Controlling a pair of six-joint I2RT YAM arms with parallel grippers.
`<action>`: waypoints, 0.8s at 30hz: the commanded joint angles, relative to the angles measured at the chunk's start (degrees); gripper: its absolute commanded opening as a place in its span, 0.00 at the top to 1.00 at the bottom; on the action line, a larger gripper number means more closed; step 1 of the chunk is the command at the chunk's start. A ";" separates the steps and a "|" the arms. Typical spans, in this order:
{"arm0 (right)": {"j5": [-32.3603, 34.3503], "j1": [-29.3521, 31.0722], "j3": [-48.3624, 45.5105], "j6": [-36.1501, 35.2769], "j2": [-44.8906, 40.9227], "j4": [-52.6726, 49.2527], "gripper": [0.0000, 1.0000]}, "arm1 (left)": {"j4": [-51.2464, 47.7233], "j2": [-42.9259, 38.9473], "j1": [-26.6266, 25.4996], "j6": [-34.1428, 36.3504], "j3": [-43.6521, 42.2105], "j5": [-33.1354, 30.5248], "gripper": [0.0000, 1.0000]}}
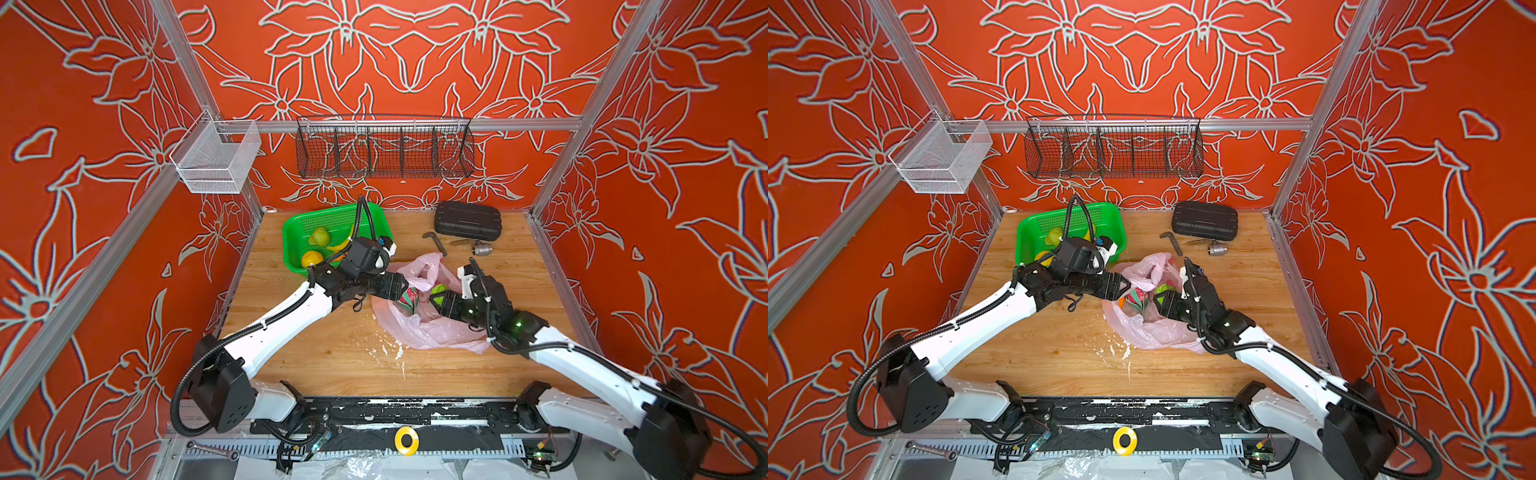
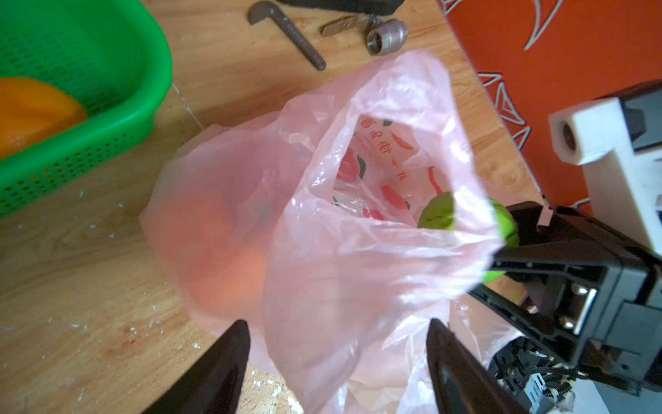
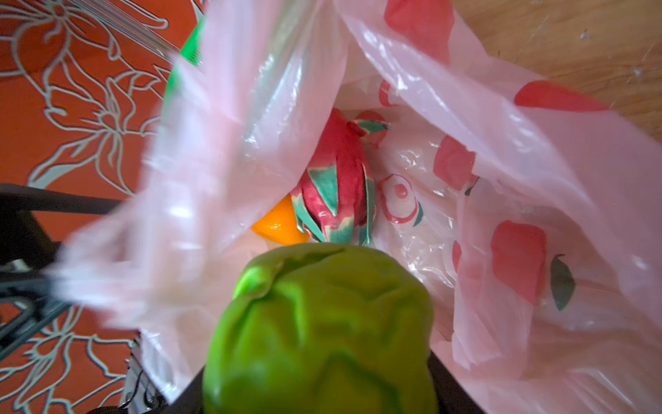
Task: Untie the knot of the plastic bag and take out the fruit
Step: 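Lift the green fruit out with the right gripper toward the left gripper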
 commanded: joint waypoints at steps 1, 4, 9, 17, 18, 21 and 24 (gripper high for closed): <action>1.14 -1.18 3.79 0.87 -4.81 -7.14 0.43 | 6.70 -4.79 -0.35 5.25 -2.06 4.05 0.22; 2.85 -2.55 7.38 1.65 -8.40 -10.97 0.42 | 12.33 -7.51 -0.35 7.73 -4.31 5.15 0.22; -4.84 -7.87 12.93 4.90 -8.57 -8.06 0.42 | 22.74 -9.45 -0.77 12.40 -7.37 10.12 0.20; -22.90 -10.33 19.16 13.72 1.49 6.86 0.42 | 39.39 -6.18 -4.61 24.80 -9.59 8.72 0.18; -25.33 -10.74 19.64 14.82 2.70 8.72 0.42 | 40.30 -5.21 -4.61 25.07 -8.80 9.05 0.17; -30.30 -10.96 20.03 18.32 5.01 14.70 0.42 | 42.07 -1.98 -4.62 26.27 -6.12 10.13 0.16; -33.33 -10.99 19.91 20.93 6.38 18.39 0.42 | 41.94 1.01 -4.61 27.77 -3.09 8.87 0.14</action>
